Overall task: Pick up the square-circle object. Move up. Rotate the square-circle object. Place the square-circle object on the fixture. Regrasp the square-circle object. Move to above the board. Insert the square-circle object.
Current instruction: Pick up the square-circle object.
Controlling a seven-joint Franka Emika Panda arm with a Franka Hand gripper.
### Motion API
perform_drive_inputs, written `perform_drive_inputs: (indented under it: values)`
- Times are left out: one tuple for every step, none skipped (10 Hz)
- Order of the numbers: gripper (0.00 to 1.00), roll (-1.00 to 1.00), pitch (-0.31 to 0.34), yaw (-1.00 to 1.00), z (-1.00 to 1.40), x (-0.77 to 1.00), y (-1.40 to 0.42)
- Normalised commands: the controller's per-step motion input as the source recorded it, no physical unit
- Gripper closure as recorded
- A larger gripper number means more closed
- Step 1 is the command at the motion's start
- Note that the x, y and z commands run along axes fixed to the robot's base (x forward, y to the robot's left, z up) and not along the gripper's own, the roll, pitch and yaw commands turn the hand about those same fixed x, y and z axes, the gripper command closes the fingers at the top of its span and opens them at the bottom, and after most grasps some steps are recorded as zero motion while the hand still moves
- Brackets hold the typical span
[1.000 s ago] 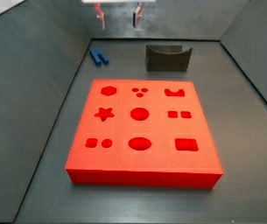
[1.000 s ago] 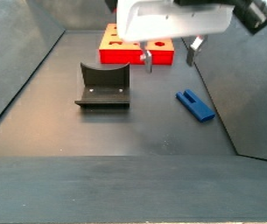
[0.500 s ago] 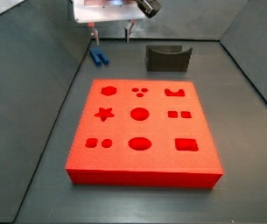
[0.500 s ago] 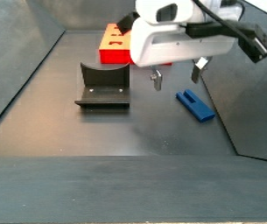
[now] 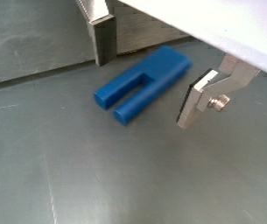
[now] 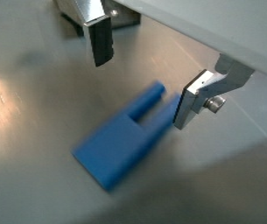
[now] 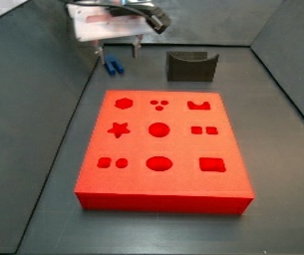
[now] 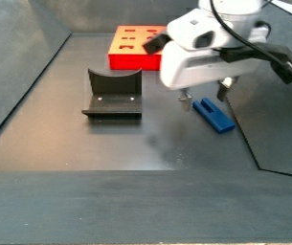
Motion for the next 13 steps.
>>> perform_drive_inputs:
  values:
    - [0.00, -0.14, -0.203, 0.15, -0.47, -0.15, 0.00]
    - [0.00, -0.20, -0.170, 0.12, -0.51, -0.02, 0.02]
    - [0.00, -0.21, -0.094, 0.06, -0.55, 0.00, 0.03]
    - [0.00, -0.23, -0.049, 0.03, -0.67, 0.07, 0.03]
    - [0.00, -0.27, -0.073, 0.01, -0.59, 0.10, 0.00]
    - [0.00, -0.33, -0.186, 0.00, -0.41, 0.15, -0.03]
    - [0.00, -0.36, -0.234, 0.00, -0.31, 0.21, -0.10]
    - [0.00, -0.35, -0.236, 0.00, -0.33, 0.23, -0.02]
    - [0.00, -0.34, -0.209, 0.00, -0.38, 0.09, 0.00]
    - [0.00, -0.32, -0.164, 0.00, -0.46, 0.01, 0.06]
    - [0.00, -0.32, -0.157, 0.00, -0.48, 0.01, 0.08]
    - [0.00, -0.21, -0.149, 0.00, -0.40, -0.03, 0.00]
    - [0.00, -0.07, -0.074, 0.00, -0.02, -0.02, 0.01]
